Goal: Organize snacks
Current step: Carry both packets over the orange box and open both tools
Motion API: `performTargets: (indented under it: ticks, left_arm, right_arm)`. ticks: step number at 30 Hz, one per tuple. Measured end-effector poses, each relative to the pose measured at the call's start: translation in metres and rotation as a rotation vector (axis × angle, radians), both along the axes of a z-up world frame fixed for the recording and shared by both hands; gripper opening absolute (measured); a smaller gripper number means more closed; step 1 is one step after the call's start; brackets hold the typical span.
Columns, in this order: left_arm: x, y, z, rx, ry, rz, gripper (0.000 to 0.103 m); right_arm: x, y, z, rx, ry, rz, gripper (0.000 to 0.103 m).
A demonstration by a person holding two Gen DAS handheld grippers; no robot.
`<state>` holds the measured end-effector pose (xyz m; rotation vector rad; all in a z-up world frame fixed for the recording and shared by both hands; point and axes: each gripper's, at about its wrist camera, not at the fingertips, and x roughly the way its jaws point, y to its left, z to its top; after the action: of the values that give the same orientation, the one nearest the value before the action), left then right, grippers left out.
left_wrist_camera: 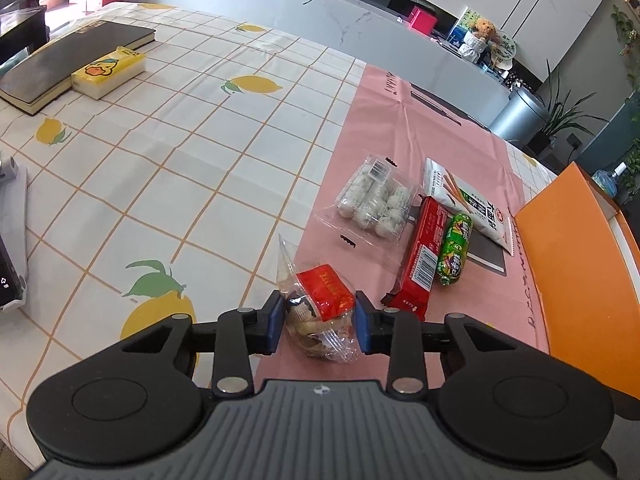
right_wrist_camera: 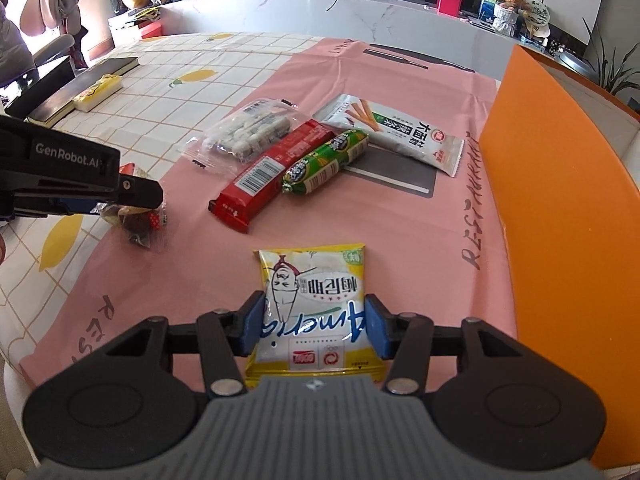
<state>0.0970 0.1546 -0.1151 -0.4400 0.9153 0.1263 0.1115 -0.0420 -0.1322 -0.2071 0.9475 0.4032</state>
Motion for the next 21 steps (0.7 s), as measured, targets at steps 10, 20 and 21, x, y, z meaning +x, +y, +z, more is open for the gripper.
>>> performTargets:
  ticks: [10, 20, 21]
  left_arm:
    - [-0.023, -0.032, 0.032, 0.046, -0.041, -0.088, 0.038]
    - [-0.045, -0.076, 0.075, 0.100, -0.117, -0.175, 0.038]
    - [-0.047, -0.080, 0.079, 0.105, -0.124, -0.183, 0.038]
  right_arm:
    - [-0.022, -0.015, 0.033, 0.046, -0.040, 0.005, 0.050]
    - [-0.050, -0.050, 0.083, 0.100, -0.120, -0.041, 0.050]
    - [-0.053, -0.054, 0.088, 0.103, -0.133, -0.046, 0.050]
